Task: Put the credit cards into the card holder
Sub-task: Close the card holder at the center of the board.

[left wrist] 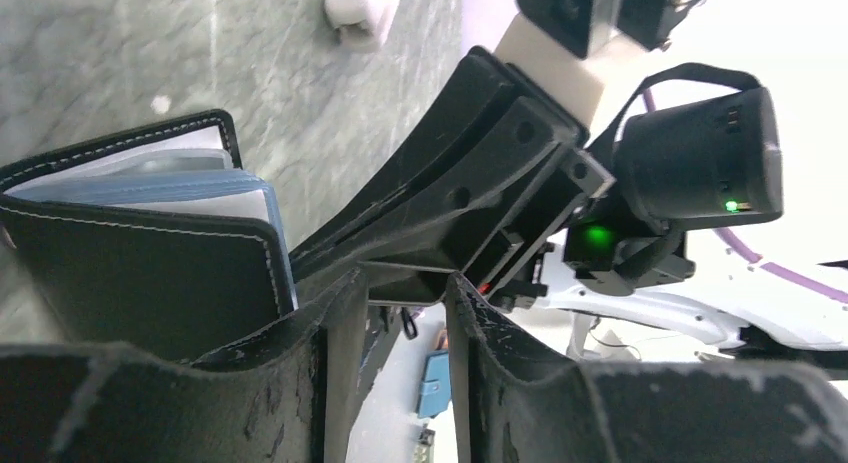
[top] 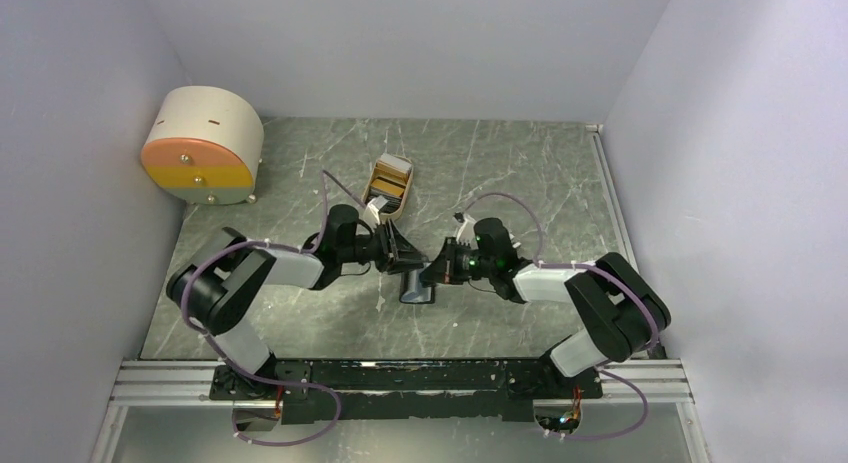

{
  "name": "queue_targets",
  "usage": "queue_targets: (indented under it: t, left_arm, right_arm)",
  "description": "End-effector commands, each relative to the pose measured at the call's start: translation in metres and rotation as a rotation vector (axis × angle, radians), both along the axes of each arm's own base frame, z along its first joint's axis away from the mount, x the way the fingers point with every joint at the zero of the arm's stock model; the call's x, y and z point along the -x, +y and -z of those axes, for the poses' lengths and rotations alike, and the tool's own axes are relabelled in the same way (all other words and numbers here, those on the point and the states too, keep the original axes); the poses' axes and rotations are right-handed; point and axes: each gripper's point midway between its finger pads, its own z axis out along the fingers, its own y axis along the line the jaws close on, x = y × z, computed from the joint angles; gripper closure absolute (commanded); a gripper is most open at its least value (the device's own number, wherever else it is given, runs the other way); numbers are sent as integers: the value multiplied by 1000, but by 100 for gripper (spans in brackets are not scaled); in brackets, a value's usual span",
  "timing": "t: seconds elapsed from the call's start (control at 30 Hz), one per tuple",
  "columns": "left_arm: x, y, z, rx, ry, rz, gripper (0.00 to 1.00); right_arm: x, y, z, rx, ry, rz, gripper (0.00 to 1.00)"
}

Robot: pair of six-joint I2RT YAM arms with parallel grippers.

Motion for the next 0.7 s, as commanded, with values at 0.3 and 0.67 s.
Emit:
queue_targets:
  t: [0.3, 0.67]
  left_arm:
    - [-10, 29, 1, -255, -134, -61, 62]
    - [-38, 118, -15, -654, -178, -339, 60]
  right_arm:
    - [-12, -20, 14, 97, -18, 71, 100]
    - [-11, -24, 21, 93, 5, 76, 100]
